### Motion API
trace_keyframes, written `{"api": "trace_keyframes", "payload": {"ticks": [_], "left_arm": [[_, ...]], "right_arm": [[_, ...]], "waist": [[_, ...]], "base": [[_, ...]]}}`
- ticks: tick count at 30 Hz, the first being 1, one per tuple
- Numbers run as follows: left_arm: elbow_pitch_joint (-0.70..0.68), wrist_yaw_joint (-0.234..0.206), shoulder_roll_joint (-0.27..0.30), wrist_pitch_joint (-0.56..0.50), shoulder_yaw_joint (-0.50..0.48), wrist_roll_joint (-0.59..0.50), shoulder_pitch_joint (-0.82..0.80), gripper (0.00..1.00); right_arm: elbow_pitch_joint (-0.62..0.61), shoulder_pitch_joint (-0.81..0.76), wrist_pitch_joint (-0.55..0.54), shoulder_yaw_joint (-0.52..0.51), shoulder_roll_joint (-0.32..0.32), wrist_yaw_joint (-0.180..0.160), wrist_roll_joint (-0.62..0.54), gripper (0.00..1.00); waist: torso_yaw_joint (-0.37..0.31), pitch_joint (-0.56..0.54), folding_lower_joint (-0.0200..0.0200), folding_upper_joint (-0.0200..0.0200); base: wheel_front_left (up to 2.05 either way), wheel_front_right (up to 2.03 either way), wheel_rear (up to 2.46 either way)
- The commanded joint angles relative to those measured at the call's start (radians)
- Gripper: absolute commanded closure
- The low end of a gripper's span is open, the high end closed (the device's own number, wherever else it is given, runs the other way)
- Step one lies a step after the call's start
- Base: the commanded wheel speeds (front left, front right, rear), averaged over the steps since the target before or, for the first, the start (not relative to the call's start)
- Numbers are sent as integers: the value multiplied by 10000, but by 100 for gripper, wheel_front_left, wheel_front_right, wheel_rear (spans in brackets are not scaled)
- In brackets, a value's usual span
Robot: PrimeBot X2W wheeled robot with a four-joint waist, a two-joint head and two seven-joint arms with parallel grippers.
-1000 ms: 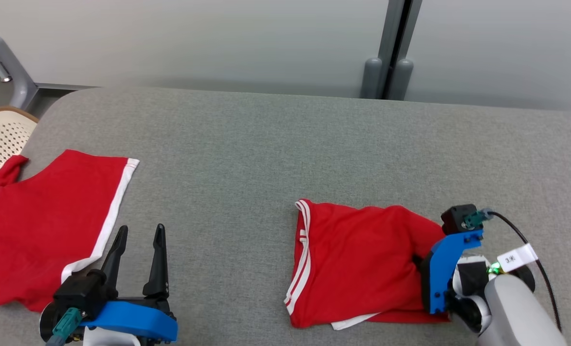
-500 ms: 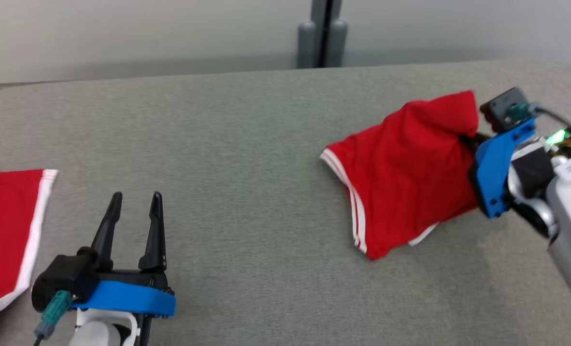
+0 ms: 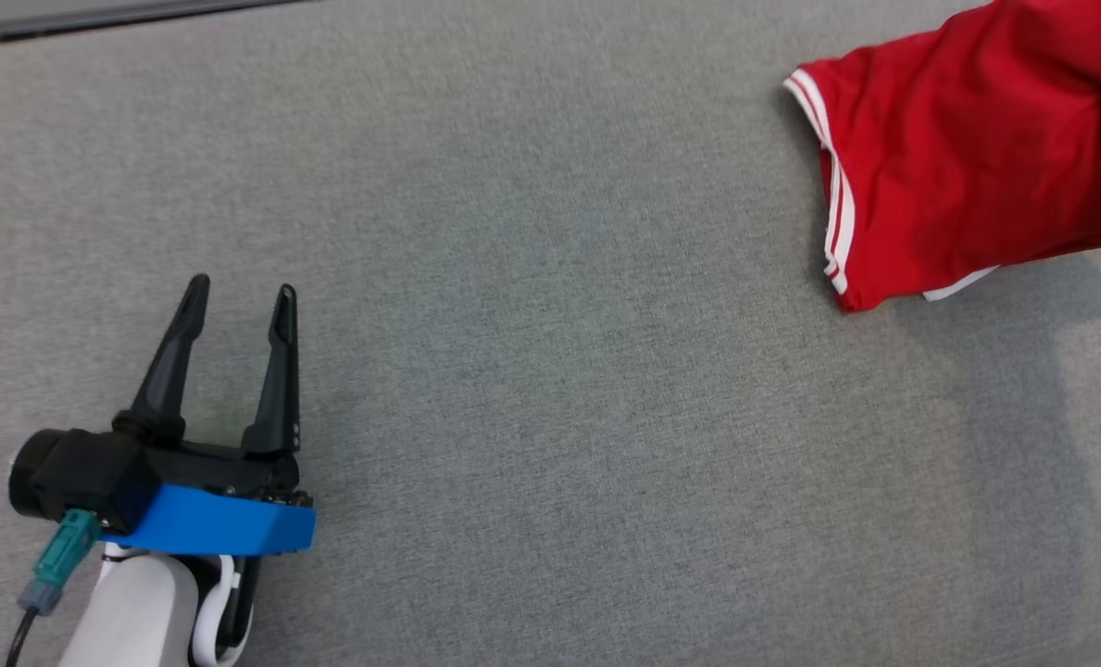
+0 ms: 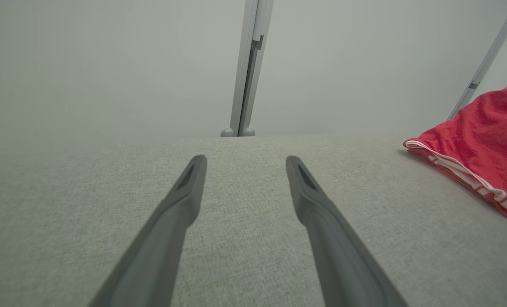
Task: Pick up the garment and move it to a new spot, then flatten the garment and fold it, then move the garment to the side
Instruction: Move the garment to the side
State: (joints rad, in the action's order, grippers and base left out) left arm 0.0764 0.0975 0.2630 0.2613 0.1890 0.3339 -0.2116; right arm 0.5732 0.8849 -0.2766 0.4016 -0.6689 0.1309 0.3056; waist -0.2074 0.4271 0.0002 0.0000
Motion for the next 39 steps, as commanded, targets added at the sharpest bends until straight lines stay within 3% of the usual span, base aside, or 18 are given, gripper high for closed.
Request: {"api": "trace_keyframes", "payload": {"ticks": [1, 8, 17, 19, 20, 33, 39], "left_arm": [[-104, 10, 126, 4, -40, -65, -251, 0], [-545, -52, 431, -111, -129, -194, -546, 0], [-777, -108, 472, -181, -43, -167, -715, 0], [-730, -124, 456, -180, -25, -139, -730, 0], [-723, -137, 474, -172, -49, -125, -726, 0], [-173, -135, 97, -2, -26, 88, -244, 0], [381, -130, -255, 36, -128, 238, 210, 0]], "right_arm": [[107, 299, 220, -79, -187, -1, -144, 100], [451, 697, 961, -473, -598, -1, -929, 100], [660, 1051, 1943, -848, -557, -3, -1909, 100], [789, 991, 1970, -1005, -512, -3, -2057, 60], [827, 954, 2007, -1143, -466, -3, -2110, 0], [1329, -357, 2121, -2744, 432, -1, -2612, 0], [258, -1875, 3252, -3597, 1677, -1, -1400, 0]], "waist": [[-260, 507, -2, 0], [-267, 1159, -2, 0], [-146, 1592, -2, 0], [-60, 1591, -2, 0], [-26, 1583, -2, 0], [392, 222, -2, 0], [694, -1001, -2, 0]], "base": [[0, 0, 0], [0, 0, 0], [0, 0, 0], [0, 0, 0], [0, 0, 0], [0, 0, 0], [0, 0, 0]]}}
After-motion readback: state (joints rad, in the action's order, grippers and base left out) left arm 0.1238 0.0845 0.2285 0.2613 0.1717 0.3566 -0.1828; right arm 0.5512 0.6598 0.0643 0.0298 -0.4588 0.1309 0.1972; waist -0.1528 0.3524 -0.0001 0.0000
